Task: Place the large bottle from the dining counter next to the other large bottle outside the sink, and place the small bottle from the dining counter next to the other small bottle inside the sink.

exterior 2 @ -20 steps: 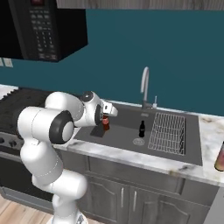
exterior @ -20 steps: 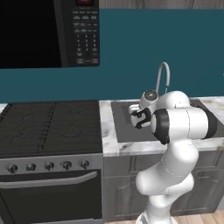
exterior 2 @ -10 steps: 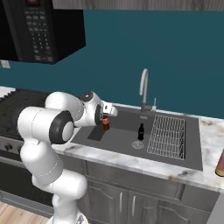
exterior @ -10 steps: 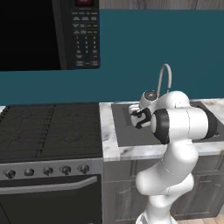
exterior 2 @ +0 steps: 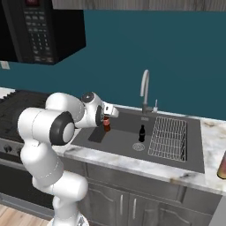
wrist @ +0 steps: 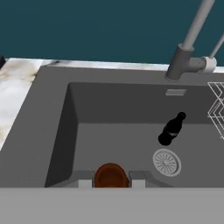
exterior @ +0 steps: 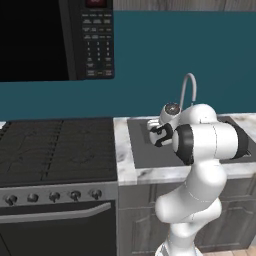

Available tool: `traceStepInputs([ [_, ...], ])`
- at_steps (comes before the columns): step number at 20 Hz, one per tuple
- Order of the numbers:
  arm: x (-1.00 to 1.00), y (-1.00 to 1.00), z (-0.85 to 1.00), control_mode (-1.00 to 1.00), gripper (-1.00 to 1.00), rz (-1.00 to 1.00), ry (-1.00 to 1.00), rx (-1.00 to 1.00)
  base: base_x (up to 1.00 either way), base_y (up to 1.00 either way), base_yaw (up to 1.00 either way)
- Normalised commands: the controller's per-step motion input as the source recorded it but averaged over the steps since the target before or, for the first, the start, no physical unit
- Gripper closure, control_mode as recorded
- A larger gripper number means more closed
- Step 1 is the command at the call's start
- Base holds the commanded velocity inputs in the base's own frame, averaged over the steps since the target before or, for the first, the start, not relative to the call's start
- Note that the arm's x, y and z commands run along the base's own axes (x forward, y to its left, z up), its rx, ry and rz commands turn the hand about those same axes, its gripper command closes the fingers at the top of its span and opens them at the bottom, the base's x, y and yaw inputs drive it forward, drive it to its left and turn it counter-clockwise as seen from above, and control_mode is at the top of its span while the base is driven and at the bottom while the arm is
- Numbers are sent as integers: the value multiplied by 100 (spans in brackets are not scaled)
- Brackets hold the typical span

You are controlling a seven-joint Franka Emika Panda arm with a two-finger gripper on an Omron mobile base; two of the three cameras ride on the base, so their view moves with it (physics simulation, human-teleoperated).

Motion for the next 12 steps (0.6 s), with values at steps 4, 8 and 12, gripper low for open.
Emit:
traceStepInputs([
  [4,0,0,0,100,100,0,0,0,31,-10,0],
  [8,0,0,0,100,100,0,0,0,31,-11,0],
  [12,0,0,0,100,100,0,0,0,29,-10,0],
])
